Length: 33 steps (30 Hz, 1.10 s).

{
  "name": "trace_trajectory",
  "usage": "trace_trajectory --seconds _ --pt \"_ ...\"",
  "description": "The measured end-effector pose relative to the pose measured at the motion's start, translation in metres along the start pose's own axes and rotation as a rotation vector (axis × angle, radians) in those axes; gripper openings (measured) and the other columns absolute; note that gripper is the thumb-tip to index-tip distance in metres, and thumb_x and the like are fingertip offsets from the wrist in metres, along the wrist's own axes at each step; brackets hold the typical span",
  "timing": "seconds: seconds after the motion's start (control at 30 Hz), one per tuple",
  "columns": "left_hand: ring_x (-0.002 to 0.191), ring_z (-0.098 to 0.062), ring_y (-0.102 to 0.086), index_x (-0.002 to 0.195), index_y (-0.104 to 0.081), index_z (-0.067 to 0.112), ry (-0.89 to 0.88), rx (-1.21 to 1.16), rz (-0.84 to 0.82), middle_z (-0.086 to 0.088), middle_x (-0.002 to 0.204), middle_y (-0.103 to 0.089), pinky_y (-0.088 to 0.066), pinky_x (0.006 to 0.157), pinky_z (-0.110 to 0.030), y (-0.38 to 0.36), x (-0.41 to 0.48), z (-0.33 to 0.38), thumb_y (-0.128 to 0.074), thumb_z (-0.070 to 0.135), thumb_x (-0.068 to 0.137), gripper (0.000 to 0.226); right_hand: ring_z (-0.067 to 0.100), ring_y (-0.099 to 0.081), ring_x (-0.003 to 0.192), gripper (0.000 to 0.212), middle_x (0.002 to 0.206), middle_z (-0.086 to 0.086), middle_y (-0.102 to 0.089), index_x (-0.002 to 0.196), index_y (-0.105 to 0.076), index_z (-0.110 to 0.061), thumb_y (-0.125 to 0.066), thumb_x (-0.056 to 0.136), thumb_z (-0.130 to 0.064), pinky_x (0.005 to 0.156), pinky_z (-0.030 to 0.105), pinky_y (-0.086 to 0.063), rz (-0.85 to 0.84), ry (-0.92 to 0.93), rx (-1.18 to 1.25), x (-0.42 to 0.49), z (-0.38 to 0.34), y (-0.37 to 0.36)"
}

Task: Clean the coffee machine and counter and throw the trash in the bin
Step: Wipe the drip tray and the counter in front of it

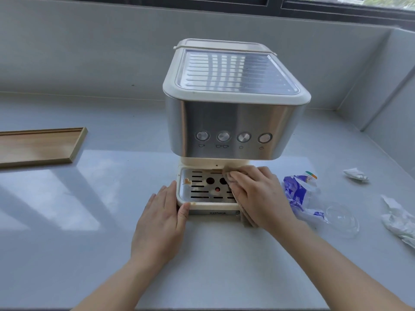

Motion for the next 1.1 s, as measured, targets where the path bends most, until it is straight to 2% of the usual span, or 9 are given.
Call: trace_trajectory --seconds 0.13,0.33,0.43,0.53,0.63,0.7,0.77,0.93,1.1 --pt "0.149 -0.004 -0.012 0.155 -0.009 0.030 -0.002 -0.004 -0.005 0.014 0.162 -0.021 0.000 0.120 -0.022 0.000 0.000 0.000 -0.006 0.064 0.094 0.071 0.032 -0.052 0.092 0.018 0.111 -0.003 -0.069 0.105 -0.075 -0.017 -0.059 0.096 -0.023 0.081 0.045 -0.047 0.017 -0.105 -0.014 0.007 -0.004 -0.001" --pt "0.149 -0.005 -0.014 0.155 -0.010 0.029 -0.006 0.013 -0.005 0.012 0.162 -0.023 -0.003 0.122 -0.024 -0.001 0.001 0.000 -0.006 0.064 0.094 0.071 0.026 -0.056 0.077 0.023 0.091 0.000 -0.068 0.095 -0.074 -0.017 -0.055 0.099 -0.030 0.076 0.037 -0.049 -0.119 0.169 -0.036 0.009 -0.016 0.002" --pt "0.149 -0.005 -0.013 0.155 -0.010 0.030 -0.004 0.011 -0.002 0.014 0.161 -0.023 -0.002 0.120 -0.023 0.001 0.000 0.000 -0.007 0.064 0.095 0.069 0.021 -0.059 0.063 0.021 0.069 -0.003 -0.069 0.079 -0.073 -0.020 -0.060 0.093 -0.030 0.063 0.034 -0.051 -0.162 -0.036 0.008 0.038 0.002 0.005" --pt "0.149 -0.005 -0.014 0.155 -0.011 0.031 -0.004 0.004 -0.003 0.014 0.161 -0.024 -0.002 0.120 -0.022 0.001 0.001 0.000 -0.007 0.065 0.094 0.069 0.023 -0.060 0.059 0.030 0.061 -0.002 -0.067 0.075 -0.073 -0.022 -0.057 0.093 -0.040 0.056 0.029 -0.046 -0.015 -0.256 0.085 0.033 0.026 0.013" --pt "0.148 -0.006 -0.017 0.155 -0.013 0.029 -0.009 0.003 -0.002 0.011 0.161 -0.026 -0.005 0.122 -0.025 0.000 0.001 0.000 -0.010 0.063 0.096 0.069 0.033 -0.058 0.087 0.054 0.088 0.011 -0.066 0.093 -0.069 -0.015 -0.044 0.090 -0.063 0.076 0.037 -0.050 -0.007 -0.384 0.158 0.014 0.039 0.008" --pt "0.148 -0.007 -0.018 0.155 -0.014 0.028 -0.007 -0.001 -0.002 0.011 0.161 -0.027 -0.007 0.123 -0.027 0.001 0.001 -0.001 -0.010 0.063 0.096 0.069 0.032 -0.044 0.115 0.068 0.131 0.010 -0.054 0.124 -0.059 -0.015 -0.039 0.086 -0.068 0.098 0.041 -0.041 -0.138 -0.273 0.090 -0.005 0.026 -0.005" --pt "0.148 -0.007 -0.018 0.155 -0.014 0.028 -0.002 -0.006 0.001 0.011 0.160 -0.027 -0.008 0.123 -0.028 0.002 0.000 0.000 -0.010 0.063 0.096 0.069 0.034 -0.037 0.123 0.074 0.148 0.008 -0.042 0.140 -0.050 -0.015 -0.045 0.085 -0.065 0.104 0.047 -0.036 -0.200 -0.066 0.009 -0.024 0.012 -0.008" --pt "0.148 -0.005 -0.015 0.156 -0.012 0.029 0.008 0.000 -0.002 0.013 0.161 -0.024 -0.006 0.122 -0.025 0.003 0.000 0.002 -0.010 0.063 0.096 0.068 0.032 -0.050 0.098 0.045 0.125 0.003 -0.062 0.117 -0.067 -0.018 -0.064 0.087 -0.051 0.082 0.048 -0.049 -0.147 0.228 -0.098 -0.021 0.003 0.005" --pt "0.147 -0.001 -0.011 0.156 -0.013 0.033 0.038 -0.034 -0.004 0.016 0.161 -0.022 -0.004 0.120 -0.022 0.004 -0.001 0.001 -0.014 0.064 0.094 0.069 0.026 -0.052 0.099 0.039 0.129 -0.012 -0.061 0.126 -0.063 -0.032 -0.059 0.091 -0.048 0.082 0.038 -0.048 -0.238 0.364 0.030 -0.010 -0.047 -0.007"
Point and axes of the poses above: each hand's wrist, its own x-axis towards the middle knuckle, its own y-axis out of the back of the hand, z = x × y, the point moved 7 cm from there along x, towards the middle knuckle
